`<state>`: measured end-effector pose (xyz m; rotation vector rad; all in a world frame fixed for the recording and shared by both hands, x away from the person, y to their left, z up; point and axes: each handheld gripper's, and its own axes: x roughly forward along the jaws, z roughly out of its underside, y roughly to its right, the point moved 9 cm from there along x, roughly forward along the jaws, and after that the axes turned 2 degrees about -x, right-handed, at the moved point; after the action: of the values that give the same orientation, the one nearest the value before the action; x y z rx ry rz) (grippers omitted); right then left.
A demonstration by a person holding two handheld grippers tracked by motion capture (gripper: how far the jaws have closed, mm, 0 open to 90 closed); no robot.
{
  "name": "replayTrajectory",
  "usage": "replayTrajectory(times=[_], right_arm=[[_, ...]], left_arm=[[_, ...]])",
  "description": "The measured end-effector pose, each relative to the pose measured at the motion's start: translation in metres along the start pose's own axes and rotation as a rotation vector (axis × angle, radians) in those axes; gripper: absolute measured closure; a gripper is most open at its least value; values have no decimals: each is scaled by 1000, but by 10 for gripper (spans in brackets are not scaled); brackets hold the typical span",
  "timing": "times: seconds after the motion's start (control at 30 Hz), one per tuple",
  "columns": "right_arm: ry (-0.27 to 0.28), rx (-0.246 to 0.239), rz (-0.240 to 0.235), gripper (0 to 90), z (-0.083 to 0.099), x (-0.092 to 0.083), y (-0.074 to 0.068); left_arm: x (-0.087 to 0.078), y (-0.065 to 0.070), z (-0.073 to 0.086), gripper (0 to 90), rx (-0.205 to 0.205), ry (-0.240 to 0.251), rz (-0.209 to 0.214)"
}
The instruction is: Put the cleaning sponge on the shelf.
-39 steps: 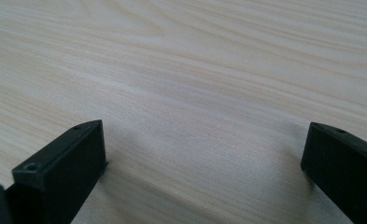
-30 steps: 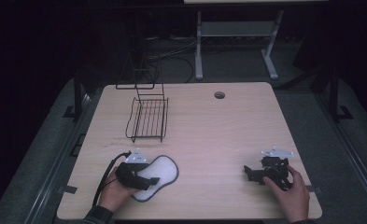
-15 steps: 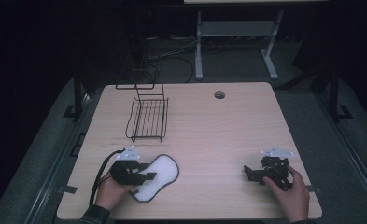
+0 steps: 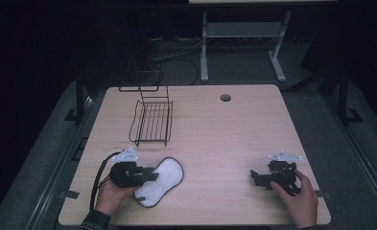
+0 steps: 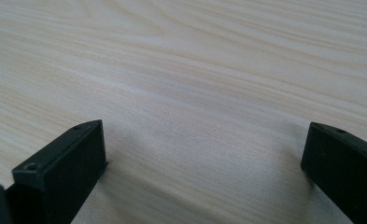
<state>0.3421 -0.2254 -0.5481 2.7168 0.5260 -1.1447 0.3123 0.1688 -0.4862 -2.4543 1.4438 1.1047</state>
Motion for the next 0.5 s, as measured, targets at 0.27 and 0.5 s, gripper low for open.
replayTrajectory(times=[0.27,0.5], right_arm=[[0,0,0,0,0,0,0],[0,0,0,0,0,0,0]], left_arm=[[-5,4,-6,771,4,20,18],[-6,2,-9,780,4,29,18]])
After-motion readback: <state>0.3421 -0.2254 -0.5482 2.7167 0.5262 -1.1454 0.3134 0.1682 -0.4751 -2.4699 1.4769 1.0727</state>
